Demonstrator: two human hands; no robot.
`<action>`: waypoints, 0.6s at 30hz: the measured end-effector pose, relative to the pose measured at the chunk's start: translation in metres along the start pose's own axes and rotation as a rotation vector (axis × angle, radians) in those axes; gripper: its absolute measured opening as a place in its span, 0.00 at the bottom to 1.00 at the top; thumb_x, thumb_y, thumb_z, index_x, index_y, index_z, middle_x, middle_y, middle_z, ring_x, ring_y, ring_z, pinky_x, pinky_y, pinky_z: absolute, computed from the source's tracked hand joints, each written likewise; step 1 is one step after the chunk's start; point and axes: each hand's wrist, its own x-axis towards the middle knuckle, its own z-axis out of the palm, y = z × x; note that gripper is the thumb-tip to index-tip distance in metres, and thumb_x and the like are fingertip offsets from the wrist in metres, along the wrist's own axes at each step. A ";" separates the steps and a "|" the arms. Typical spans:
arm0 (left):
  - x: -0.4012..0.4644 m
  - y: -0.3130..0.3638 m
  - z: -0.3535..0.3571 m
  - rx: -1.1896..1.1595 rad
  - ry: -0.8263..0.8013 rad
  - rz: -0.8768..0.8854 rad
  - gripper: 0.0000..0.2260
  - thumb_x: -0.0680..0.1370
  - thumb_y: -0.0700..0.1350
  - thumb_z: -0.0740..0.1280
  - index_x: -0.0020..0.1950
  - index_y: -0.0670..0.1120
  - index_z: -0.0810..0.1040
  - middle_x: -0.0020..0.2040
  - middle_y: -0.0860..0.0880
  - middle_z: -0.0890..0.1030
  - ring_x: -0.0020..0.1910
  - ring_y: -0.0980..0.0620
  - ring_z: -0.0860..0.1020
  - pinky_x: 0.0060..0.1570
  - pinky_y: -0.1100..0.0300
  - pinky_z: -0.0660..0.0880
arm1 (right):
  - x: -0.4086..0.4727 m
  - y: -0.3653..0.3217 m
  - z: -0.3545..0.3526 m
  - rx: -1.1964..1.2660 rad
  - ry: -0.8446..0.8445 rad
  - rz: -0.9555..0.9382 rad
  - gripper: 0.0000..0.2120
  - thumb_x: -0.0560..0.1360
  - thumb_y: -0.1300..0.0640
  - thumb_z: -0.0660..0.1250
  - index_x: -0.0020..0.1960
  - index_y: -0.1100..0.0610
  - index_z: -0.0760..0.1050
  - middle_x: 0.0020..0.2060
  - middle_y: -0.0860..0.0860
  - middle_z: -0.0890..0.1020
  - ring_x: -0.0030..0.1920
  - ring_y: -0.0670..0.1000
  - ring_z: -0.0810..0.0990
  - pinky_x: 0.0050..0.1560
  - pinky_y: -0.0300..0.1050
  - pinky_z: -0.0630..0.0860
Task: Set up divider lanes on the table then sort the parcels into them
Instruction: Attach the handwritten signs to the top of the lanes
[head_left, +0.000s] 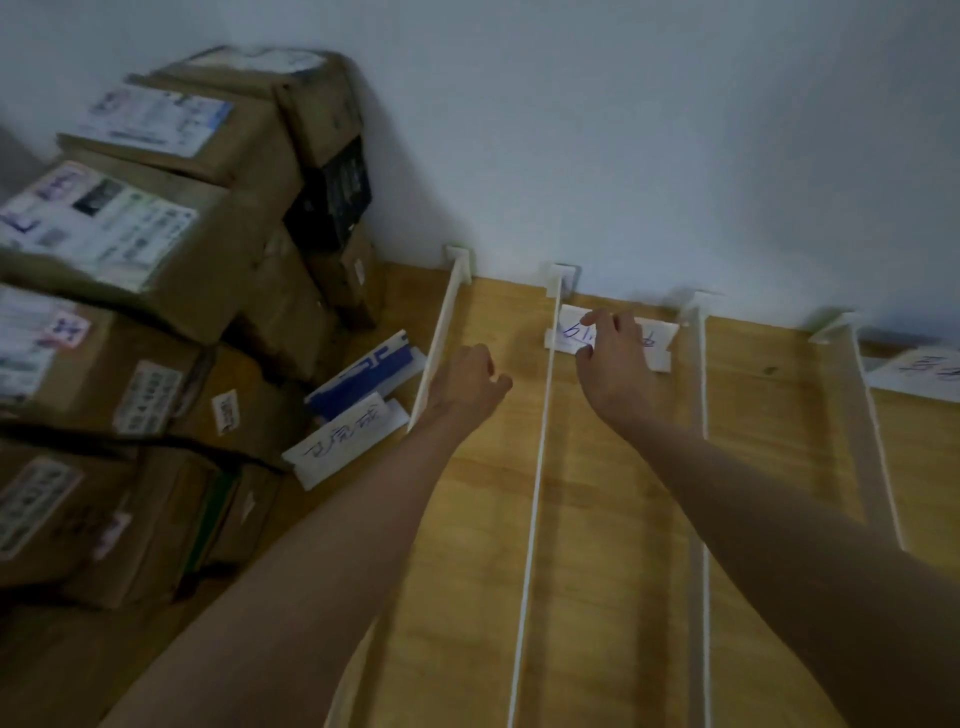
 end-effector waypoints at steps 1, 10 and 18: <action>-0.006 -0.011 -0.009 0.010 0.030 -0.005 0.11 0.77 0.52 0.68 0.53 0.46 0.77 0.51 0.48 0.78 0.49 0.48 0.78 0.49 0.51 0.78 | -0.007 -0.012 0.006 -0.021 -0.013 -0.047 0.18 0.76 0.66 0.62 0.65 0.58 0.72 0.62 0.58 0.71 0.63 0.59 0.69 0.55 0.55 0.74; -0.061 -0.119 -0.063 0.119 0.240 -0.147 0.20 0.78 0.43 0.67 0.69 0.41 0.69 0.68 0.43 0.70 0.66 0.43 0.71 0.62 0.48 0.74 | -0.062 -0.110 0.054 -0.038 -0.157 -0.369 0.15 0.76 0.66 0.64 0.61 0.57 0.76 0.56 0.55 0.78 0.58 0.56 0.75 0.56 0.50 0.75; -0.078 -0.171 -0.044 0.178 0.076 -0.218 0.26 0.78 0.38 0.68 0.74 0.41 0.63 0.70 0.41 0.68 0.69 0.43 0.69 0.68 0.49 0.71 | -0.088 -0.144 0.078 -0.069 -0.328 -0.420 0.12 0.79 0.64 0.63 0.61 0.59 0.75 0.55 0.56 0.79 0.58 0.56 0.76 0.52 0.46 0.75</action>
